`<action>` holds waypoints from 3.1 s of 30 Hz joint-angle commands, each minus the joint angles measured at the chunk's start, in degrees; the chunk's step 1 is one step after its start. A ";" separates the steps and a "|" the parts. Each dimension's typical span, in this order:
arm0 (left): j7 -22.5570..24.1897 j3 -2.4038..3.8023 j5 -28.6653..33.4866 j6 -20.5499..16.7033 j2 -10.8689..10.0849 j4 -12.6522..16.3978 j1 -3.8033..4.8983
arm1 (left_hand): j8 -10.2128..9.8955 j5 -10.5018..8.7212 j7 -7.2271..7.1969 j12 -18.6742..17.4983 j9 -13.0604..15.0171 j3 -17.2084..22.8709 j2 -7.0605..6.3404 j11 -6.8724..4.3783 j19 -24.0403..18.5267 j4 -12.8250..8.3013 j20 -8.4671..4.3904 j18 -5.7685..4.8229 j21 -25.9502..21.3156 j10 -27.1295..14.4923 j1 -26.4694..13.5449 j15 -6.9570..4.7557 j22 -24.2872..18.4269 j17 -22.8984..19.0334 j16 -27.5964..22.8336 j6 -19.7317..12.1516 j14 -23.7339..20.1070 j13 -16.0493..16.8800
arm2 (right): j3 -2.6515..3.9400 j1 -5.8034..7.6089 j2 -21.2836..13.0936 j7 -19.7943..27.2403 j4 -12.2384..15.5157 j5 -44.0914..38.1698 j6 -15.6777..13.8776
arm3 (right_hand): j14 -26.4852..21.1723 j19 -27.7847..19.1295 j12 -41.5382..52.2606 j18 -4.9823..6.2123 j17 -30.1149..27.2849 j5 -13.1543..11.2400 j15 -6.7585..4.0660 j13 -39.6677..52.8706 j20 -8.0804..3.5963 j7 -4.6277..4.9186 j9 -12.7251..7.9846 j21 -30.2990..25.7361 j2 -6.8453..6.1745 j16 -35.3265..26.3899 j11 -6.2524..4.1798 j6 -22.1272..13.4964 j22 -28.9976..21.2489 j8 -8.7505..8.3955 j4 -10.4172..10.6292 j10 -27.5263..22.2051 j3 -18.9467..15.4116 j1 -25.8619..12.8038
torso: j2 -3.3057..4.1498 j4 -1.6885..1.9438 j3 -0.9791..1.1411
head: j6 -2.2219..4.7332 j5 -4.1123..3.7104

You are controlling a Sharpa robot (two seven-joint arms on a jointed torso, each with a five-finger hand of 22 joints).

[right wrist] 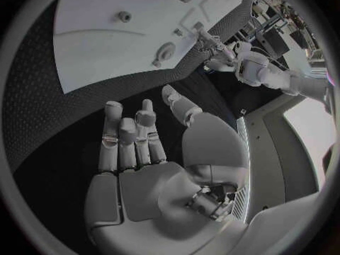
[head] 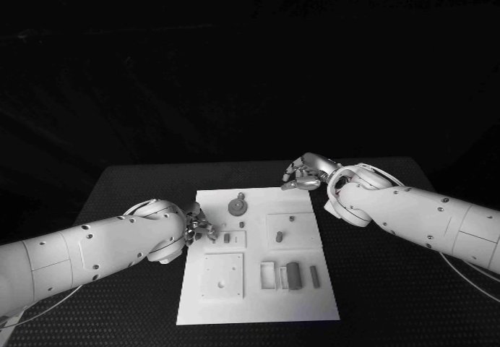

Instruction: Assemble the parts on the task board

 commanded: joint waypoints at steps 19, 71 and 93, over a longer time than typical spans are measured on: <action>0.27 -0.20 -0.61 1.83 0.03 -0.03 -0.19 | 11.01 0.43 0.37 0.45 1.20 -3.95 -0.59 0.16 -0.45 -0.01 -0.19 -0.76 0.51 0.21 -2.21 -0.50 1.27 -0.18 0.35 0.10 0.24 -0.13 | 0.03 -0.01 0.02 1.03 0.04 0.31 -0.42 | -0.04 -0.35 0.31 0.78 -0.11 0.33 -0.48 -0.11 -0.12 0.33 0.10 -0.07 -0.09 0.11 0.19 -0.02 -0.07 -0.26 0.30 -0.35 0.09 -0.59 | 0.00 -0.04 0.06 | -0.25 -0.02; 0.23 -0.22 -0.65 2.09 0.46 -0.93 -0.30 | 11.21 0.41 0.57 0.71 -1.65 -10.41 -3.67 0.34 -0.70 -0.42 -0.46 -0.67 -0.02 -0.16 -5.99 -0.84 0.95 -0.58 0.31 -1.14 -0.05 -0.56 | 0.03 -0.01 -0.20 1.03 0.10 0.46 -0.21 | -0.06 -0.36 0.35 0.78 -0.16 0.33 -0.48 -0.17 -0.12 0.35 0.16 -0.08 -0.12 0.12 0.20 -0.05 -0.09 -0.30 0.25 -0.38 0.12 -0.57 | -0.04 -0.01 0.06 | -0.54 -0.18; 0.97 -0.22 -0.51 0.58 0.48 -0.89 -0.31 | 11.40 0.32 0.67 0.82 -2.28 -11.31 -3.44 0.43 -0.62 -1.33 -0.41 -0.70 -0.20 -0.24 -5.67 -0.83 0.92 -0.65 0.36 -1.44 -0.12 -0.64 | 0.03 -0.01 -0.22 1.00 0.01 0.46 -0.11 | -0.07 -0.36 0.36 0.78 -0.18 0.33 -0.47 -0.20 -0.12 0.35 0.18 -0.09 -0.12 0.12 0.21 -0.05 -0.10 -0.32 0.25 -0.39 0.13 -0.59 | -0.02 0.02 0.00 | -0.54 -0.23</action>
